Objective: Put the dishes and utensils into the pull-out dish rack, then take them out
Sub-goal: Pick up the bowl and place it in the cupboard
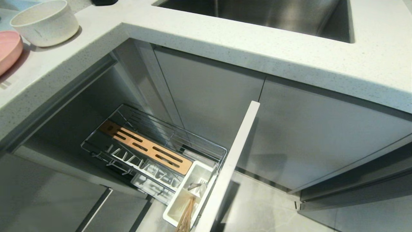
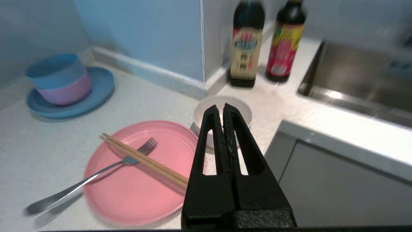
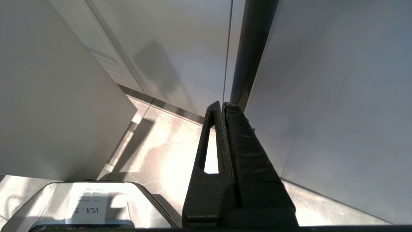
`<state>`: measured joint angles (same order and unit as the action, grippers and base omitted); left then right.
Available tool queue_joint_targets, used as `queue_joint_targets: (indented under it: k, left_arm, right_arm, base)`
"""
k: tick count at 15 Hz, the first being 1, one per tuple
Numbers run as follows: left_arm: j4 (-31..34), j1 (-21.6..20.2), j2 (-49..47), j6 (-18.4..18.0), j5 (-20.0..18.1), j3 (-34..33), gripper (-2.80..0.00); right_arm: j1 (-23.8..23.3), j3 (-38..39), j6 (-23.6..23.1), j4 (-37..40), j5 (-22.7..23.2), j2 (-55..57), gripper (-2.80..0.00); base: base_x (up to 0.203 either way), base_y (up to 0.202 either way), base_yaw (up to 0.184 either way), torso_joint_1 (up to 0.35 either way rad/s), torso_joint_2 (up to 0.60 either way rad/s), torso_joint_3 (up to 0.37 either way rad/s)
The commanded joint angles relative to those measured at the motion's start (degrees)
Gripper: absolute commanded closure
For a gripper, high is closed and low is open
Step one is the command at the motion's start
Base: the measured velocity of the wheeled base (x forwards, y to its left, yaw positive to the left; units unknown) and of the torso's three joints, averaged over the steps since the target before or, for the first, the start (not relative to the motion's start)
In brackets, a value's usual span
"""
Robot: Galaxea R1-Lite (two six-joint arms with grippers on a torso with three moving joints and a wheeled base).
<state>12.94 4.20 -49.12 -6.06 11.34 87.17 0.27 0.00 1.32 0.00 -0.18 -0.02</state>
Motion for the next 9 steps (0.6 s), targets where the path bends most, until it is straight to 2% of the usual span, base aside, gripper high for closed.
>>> queue_joint_targets:
  k: [1, 3, 5, 7, 9]
  left_arm:
    - [0.4, 0.6, -13.5, -0.5, 1.0, 4.5, 0.0]
    - [1.7, 0.2, -21.7, -0.8, 1.3, 8.7, 0.0]
    - [8.0, -1.2, -28.5, 0.2, 0.0, 17.3, 0.0]
    - [14.0, -3.9, -34.9, 2.1, -3.9, 23.4, 0.0]
    - [15.8, -6.1, -37.8, 3.1, -7.1, 24.0, 0.0]
  right_arm:
    - [0.0, 0.1, 0.0, 0.0, 0.0, 0.0, 0.0]
    - [0.0, 0.1, 0.0, 0.0, 0.0, 0.0, 0.0]
    - [0.0, 0.1, 0.0, 0.0, 0.0, 0.0, 0.0]
    - [0.0, 0.1, 0.0, 0.0, 0.0, 0.0, 0.0]
    - [0.0, 0.1, 0.0, -0.1, 0.0, 0.0, 0.0]
  base:
    - [0.0, 0.0, 0.0, 0.0, 0.0, 0.0]
    - [0.0, 0.0, 0.0, 0.0, 0.0, 0.0]
    - [0.0, 0.0, 0.0, 0.0, 0.0, 0.0]
    - [0.0, 0.0, 0.0, 0.0, 0.0, 0.0]
    - [0.0, 0.0, 0.0, 0.0, 0.0, 0.0]
